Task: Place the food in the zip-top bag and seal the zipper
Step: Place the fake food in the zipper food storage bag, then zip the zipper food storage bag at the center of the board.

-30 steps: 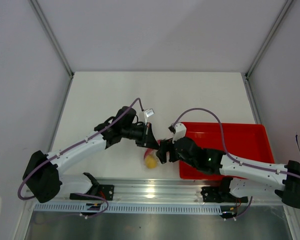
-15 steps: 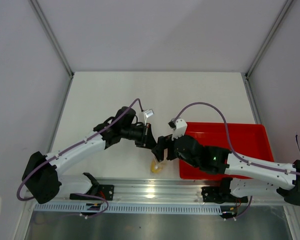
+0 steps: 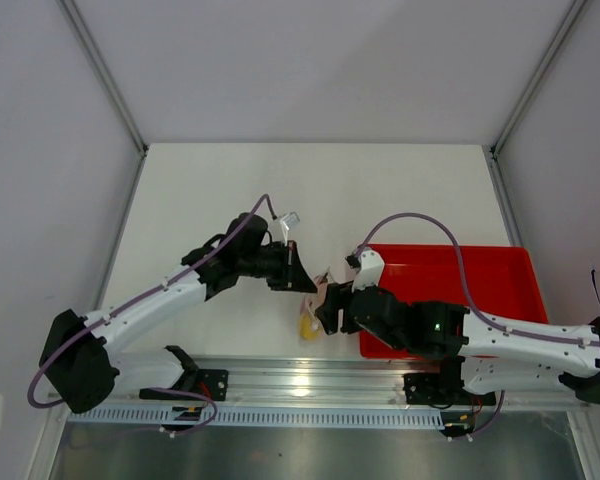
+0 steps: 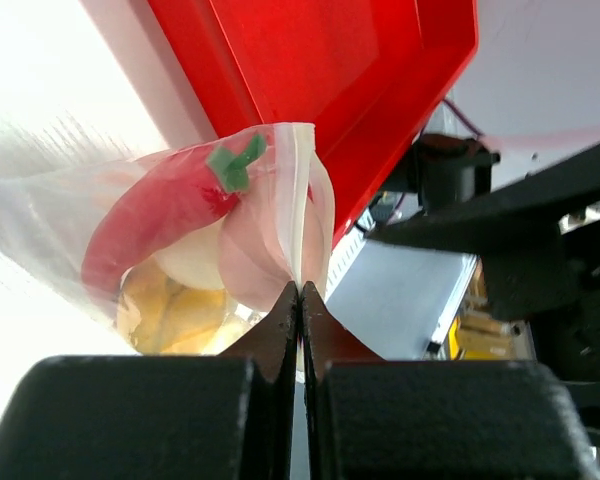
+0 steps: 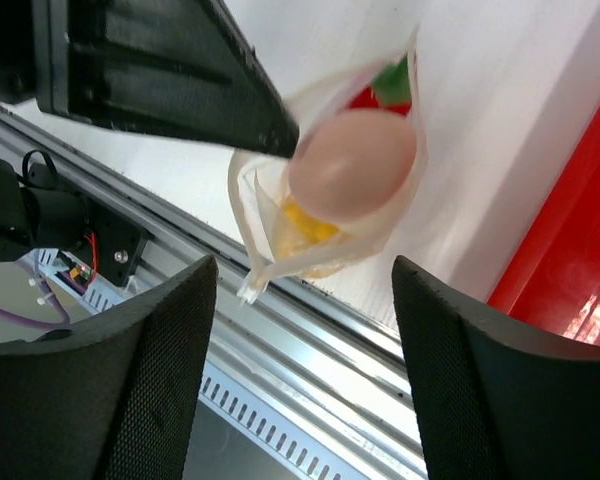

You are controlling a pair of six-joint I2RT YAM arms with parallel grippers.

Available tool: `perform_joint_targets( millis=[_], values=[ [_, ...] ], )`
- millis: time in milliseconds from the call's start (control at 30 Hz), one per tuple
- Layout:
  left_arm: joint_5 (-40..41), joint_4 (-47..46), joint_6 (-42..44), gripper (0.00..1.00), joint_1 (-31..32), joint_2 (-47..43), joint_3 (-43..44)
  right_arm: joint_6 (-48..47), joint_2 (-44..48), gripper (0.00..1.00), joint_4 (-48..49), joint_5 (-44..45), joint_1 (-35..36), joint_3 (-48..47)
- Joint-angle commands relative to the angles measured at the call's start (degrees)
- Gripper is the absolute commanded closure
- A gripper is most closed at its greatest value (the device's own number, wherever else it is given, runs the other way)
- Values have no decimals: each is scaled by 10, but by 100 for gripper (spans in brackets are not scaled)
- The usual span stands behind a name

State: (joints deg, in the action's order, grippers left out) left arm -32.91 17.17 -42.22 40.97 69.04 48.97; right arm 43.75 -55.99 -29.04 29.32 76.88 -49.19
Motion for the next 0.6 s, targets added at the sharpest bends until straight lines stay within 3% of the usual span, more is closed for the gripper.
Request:
perform_joint_targets(
  millis=[0, 300, 567],
  values=[
    [38, -24, -44, 99, 0, -31, 23, 48, -12, 29, -14, 50, 26, -15],
    [66, -46, -95, 99, -1, -32, 21, 47, -103, 40, 39, 95, 65, -35],
    [67, -53, -104, 99, -1, -42, 6, 49, -114, 52, 57, 142, 64, -35]
  ],
)
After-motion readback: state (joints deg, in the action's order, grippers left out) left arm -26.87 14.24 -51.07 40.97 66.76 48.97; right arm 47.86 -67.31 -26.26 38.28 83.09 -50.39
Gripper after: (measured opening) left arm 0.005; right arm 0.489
